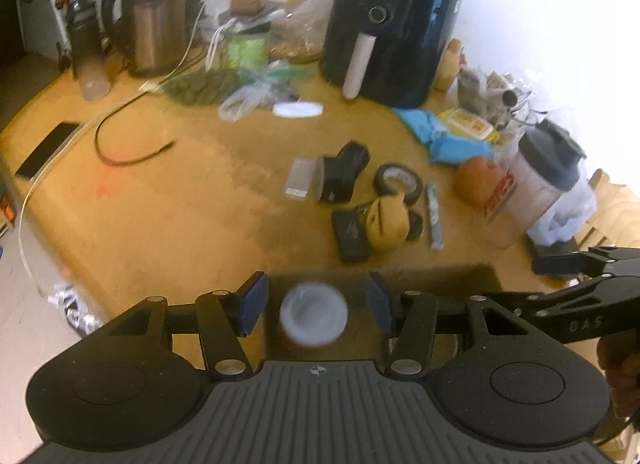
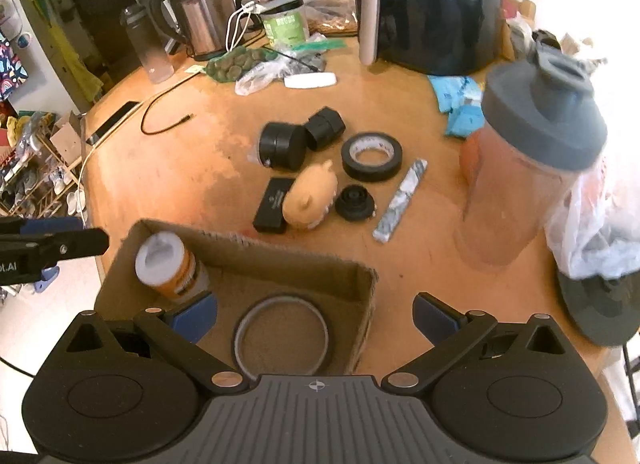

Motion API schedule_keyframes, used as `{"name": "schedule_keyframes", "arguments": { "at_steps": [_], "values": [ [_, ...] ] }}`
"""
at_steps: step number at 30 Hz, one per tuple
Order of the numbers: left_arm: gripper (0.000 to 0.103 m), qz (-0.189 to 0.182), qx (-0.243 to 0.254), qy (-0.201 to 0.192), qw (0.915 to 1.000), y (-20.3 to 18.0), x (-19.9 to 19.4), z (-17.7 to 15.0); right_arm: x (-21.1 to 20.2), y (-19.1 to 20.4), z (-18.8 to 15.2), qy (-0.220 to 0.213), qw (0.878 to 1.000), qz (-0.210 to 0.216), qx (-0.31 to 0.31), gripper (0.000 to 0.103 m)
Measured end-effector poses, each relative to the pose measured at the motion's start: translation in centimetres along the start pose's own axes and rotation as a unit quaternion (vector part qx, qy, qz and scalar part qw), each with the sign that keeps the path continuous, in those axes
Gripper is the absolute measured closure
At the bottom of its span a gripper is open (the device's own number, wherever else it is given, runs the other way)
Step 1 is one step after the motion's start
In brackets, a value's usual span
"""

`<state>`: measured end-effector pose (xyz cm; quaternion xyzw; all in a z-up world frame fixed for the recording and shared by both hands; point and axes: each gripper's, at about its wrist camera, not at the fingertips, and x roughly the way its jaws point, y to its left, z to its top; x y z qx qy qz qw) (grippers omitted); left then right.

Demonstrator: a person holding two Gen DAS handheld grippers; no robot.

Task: Organize rigid objects
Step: 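Open and withdraw the left gripper from the box while the right tool moves toward the marble strip, then grasp the marble-patterned strip upright with the right gripper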

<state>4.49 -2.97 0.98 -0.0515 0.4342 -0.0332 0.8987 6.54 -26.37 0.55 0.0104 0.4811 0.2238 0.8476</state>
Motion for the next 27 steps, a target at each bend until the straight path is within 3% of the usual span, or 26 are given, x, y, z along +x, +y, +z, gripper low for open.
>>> {"name": "schedule_keyframes", "arguments": {
  "at_steps": [11,21,27],
  "values": [
    [0.050,-0.035,0.020,-0.007,0.9992,-0.5,2.0,3.4,0.4,-0.5,4.6,-0.022,0.999,-0.034,0.001,0.000],
    [0.050,-0.032,0.014,0.013,0.9993,0.8,2.3,3.4,1.7,-1.2,5.0,-0.026,0.998,-0.054,0.016,0.000],
    [0.050,-0.033,-0.023,0.032,0.9987,2.2,2.4,2.8,2.9,-1.5,5.4,-0.029,0.998,-0.051,0.020,0.000]
  ]
}}
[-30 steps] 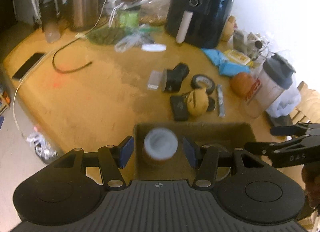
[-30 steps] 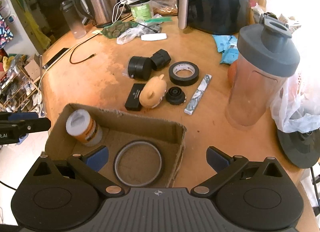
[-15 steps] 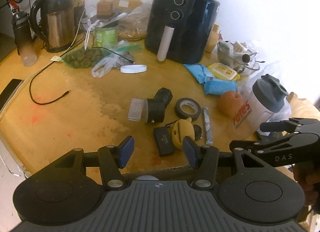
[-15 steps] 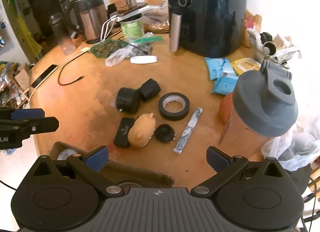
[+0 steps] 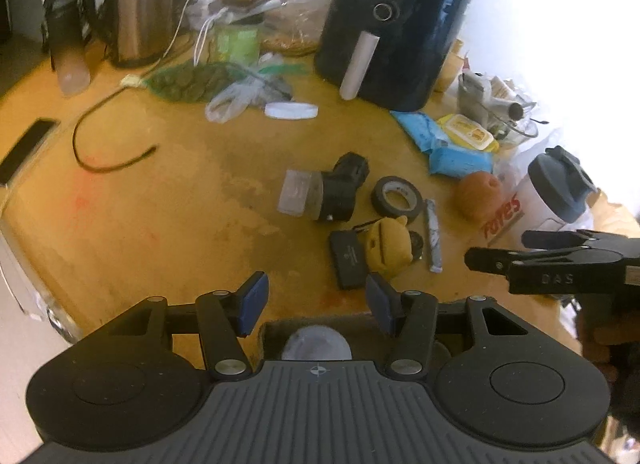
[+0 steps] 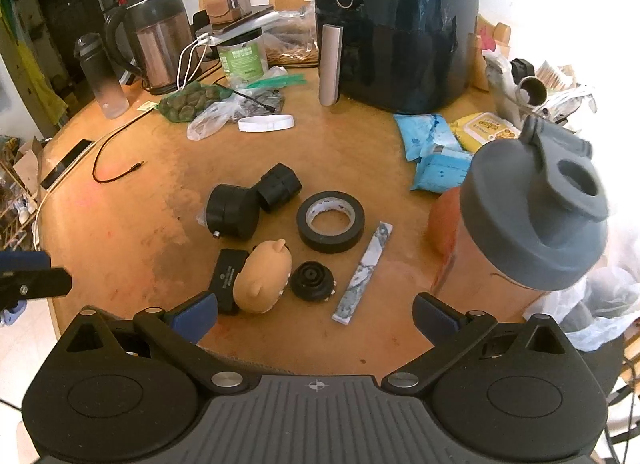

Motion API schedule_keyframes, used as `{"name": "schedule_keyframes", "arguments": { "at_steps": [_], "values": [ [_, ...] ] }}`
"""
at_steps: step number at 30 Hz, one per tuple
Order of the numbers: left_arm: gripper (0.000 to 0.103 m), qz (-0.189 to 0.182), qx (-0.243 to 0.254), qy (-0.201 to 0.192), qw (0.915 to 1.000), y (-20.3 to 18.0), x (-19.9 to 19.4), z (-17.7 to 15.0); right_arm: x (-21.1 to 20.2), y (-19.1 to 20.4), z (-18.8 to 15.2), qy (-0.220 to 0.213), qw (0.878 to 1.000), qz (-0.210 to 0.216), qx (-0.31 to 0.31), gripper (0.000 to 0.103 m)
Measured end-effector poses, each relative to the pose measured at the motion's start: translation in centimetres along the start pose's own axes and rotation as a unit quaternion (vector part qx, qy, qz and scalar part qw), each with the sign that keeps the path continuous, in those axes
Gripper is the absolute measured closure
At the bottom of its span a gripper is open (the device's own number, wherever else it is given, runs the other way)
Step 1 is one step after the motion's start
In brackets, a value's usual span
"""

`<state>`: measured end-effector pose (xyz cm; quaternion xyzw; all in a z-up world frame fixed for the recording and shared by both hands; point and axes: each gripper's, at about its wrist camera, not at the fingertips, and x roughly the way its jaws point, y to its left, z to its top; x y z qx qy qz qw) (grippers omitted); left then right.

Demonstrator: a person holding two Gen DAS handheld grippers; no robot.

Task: Organize rigid objects
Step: 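Grasp the marble-patterned strip upright with the right gripper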

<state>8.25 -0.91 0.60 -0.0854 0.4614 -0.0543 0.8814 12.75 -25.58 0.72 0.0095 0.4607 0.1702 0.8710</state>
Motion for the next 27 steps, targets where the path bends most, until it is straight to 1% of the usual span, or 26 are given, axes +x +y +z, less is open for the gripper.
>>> {"name": "schedule_keyframes", "arguments": {
  "at_steps": [3,6,11,13,15,17,19,22,24,27],
  "values": [
    [0.050,-0.006,0.001,0.007,1.0000,0.2,0.0,-0.4,0.7,0.2,0.0,-0.003,1.000,0.000,-0.004,0.001],
    [0.050,-0.006,0.002,0.012,0.9999,0.4,0.0,-0.7,1.6,0.4,0.3,-0.001,1.000,0.000,-0.010,0.010],
    [0.050,-0.005,-0.004,0.020,0.9998,1.1,0.0,-1.2,2.9,0.3,0.6,0.006,1.000,-0.005,0.002,0.016],
    [0.050,-0.003,-0.006,0.022,0.9997,1.4,0.0,-1.3,3.4,0.4,0.7,0.008,1.000,-0.014,0.003,0.023],
    [0.050,-0.002,-0.010,0.024,0.9997,1.7,0.0,-1.4,4.0,0.4,0.9,0.011,1.000,-0.028,0.005,0.025],
    [0.050,-0.002,-0.012,0.023,0.9997,2.0,-0.1,-1.3,4.4,0.4,1.2,0.011,0.999,-0.038,0.011,0.031],
    [0.050,-0.001,-0.013,0.020,0.9997,2.3,-0.2,-1.3,5.0,0.2,1.5,0.015,0.999,-0.045,0.016,0.041],
    [0.050,0.001,-0.016,0.017,0.9997,2.7,-0.5,-1.4,6.1,-0.5,2.0,0.030,0.997,-0.056,0.036,0.042],
    [0.050,0.002,-0.019,0.015,0.9997,3.0,-0.7,-1.5,6.8,-1.0,2.3,0.040,0.996,-0.059,0.052,0.046],
    [0.050,0.005,-0.026,0.015,0.9995,3.5,-0.9,-1.7,7.8,-1.1,2.7,0.051,0.995,-0.064,0.056,0.048]
  ]
}}
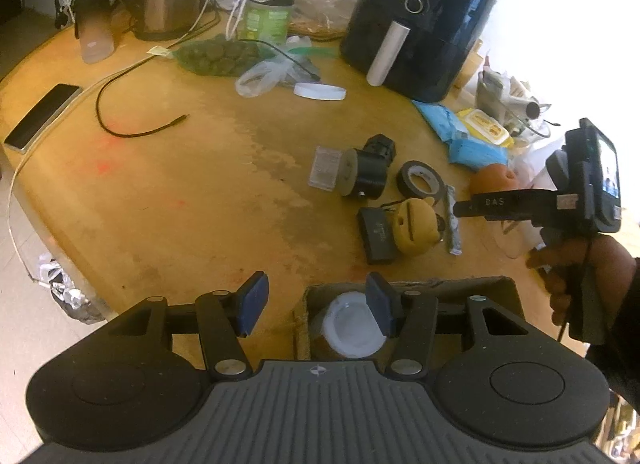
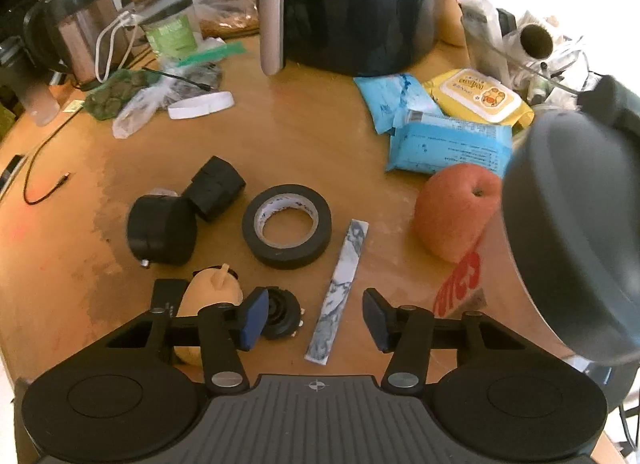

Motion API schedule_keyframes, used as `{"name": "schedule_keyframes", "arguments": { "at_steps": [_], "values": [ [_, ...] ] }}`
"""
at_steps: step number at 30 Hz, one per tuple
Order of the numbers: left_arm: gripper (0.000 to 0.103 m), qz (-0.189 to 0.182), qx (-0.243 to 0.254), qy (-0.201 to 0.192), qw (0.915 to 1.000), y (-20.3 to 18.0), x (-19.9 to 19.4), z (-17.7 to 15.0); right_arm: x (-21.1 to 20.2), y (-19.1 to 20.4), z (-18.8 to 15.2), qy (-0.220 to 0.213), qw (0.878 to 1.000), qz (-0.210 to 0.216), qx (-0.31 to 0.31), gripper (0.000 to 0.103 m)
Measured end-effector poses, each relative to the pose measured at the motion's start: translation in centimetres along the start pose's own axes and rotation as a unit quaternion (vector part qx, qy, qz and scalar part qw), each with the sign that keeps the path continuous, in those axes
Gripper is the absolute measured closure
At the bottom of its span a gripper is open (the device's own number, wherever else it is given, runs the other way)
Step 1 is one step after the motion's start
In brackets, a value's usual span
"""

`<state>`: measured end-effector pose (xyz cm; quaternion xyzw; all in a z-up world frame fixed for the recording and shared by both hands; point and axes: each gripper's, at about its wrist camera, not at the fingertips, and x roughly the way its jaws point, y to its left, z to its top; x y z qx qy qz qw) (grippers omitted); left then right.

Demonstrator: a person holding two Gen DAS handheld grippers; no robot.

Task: Organize rigid objects
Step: 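Grasp the marble-patterned strip upright with the right gripper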

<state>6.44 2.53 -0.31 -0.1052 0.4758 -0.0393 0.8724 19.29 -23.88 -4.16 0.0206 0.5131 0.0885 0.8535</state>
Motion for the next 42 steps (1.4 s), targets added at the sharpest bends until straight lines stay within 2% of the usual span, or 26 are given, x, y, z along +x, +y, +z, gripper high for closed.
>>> {"name": "schedule_keyframes", "arguments": {
  "at_steps": [6,13,18,21,29,42],
  "values": [
    [0.050,0.011,-0.020,-0.002,0.9997,1.3,-0.5,-0.3,2.1,0.7,0.8,0.014,0.999,-0.030,0.002,0.049],
    [0.050,0.026,-0.047,-0.004,0.9986,2.9,-1.1,-0.7,4.7,0.2,1.4,0.040,0.996,-0.073,0.040,0.067],
    [0.050,0.035,-0.061,-0.008,0.9975,3.5,-1.4,-0.8,6.0,0.0,1.3,0.059,0.992,-0.089,0.065,0.071],
    [0.050,0.037,-0.064,-0.010,0.9972,3.6,-1.5,-0.8,6.1,0.1,1.4,0.062,0.992,-0.076,0.073,0.086],
    [0.050,0.036,-0.063,-0.017,0.9972,3.2,-1.6,-0.6,5.5,0.1,0.7,0.045,0.994,-0.069,0.075,0.087],
    [0.050,0.025,-0.034,-0.012,0.9991,1.7,-1.0,0.0,0.7,0.9,0.7,-0.026,0.998,-0.040,0.036,0.087]
  ]
}}
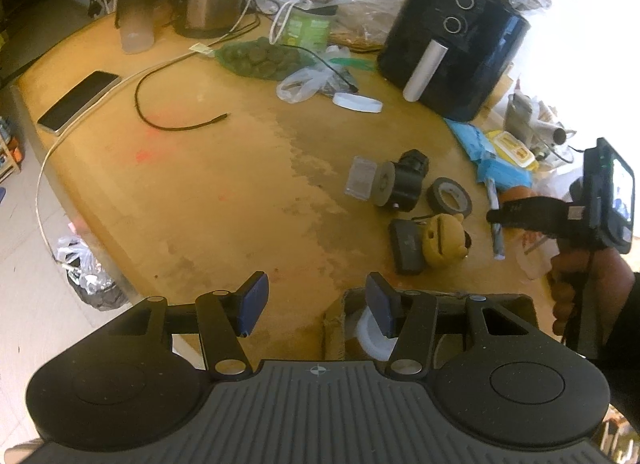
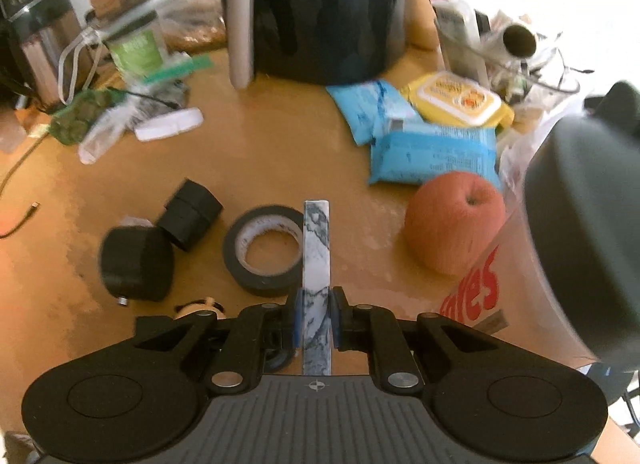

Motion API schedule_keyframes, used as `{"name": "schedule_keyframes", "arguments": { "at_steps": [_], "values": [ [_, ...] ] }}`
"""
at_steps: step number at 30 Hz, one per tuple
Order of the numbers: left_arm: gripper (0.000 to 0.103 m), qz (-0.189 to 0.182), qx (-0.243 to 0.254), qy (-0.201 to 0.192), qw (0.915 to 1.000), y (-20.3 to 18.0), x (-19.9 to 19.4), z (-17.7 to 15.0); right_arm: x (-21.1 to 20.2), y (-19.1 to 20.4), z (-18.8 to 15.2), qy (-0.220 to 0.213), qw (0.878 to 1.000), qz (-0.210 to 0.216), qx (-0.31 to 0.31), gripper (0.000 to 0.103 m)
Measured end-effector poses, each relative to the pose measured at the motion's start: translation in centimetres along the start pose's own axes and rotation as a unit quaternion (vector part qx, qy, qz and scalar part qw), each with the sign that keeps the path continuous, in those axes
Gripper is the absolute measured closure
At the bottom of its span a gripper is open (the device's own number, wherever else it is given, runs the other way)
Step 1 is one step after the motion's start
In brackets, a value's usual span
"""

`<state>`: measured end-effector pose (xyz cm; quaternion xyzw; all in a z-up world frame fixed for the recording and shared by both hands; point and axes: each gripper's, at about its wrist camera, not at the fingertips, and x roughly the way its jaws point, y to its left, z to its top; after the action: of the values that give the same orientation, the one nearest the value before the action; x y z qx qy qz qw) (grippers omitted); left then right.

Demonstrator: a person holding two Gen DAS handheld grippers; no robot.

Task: Organize rigid objects
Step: 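Grasp the marble-patterned strip upright with the right gripper, then lift the strip with the right gripper while the left tool approaches the black cylinder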

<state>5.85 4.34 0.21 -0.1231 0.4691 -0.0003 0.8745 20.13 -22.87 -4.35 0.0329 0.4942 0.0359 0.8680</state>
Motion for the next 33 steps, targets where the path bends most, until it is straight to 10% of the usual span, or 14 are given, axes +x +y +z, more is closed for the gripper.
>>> {"name": "schedule_keyframes", "arguments": {
  "at_steps": [27,33],
  "values": [
    [0.048,-0.011,0.121,0.001,0.9926,-5.8,3.8,3.2,-8.7,-3.9,-3.0,-0.037,0.994,0.093,0.036,0.087],
    [0.026,-0.006,0.140,-0.014,0.9900,-6.8,5.4,4.1,-9.7,-4.8,-4.1,-0.033,0.993,0.097,0.051,0.087]
  ]
}}
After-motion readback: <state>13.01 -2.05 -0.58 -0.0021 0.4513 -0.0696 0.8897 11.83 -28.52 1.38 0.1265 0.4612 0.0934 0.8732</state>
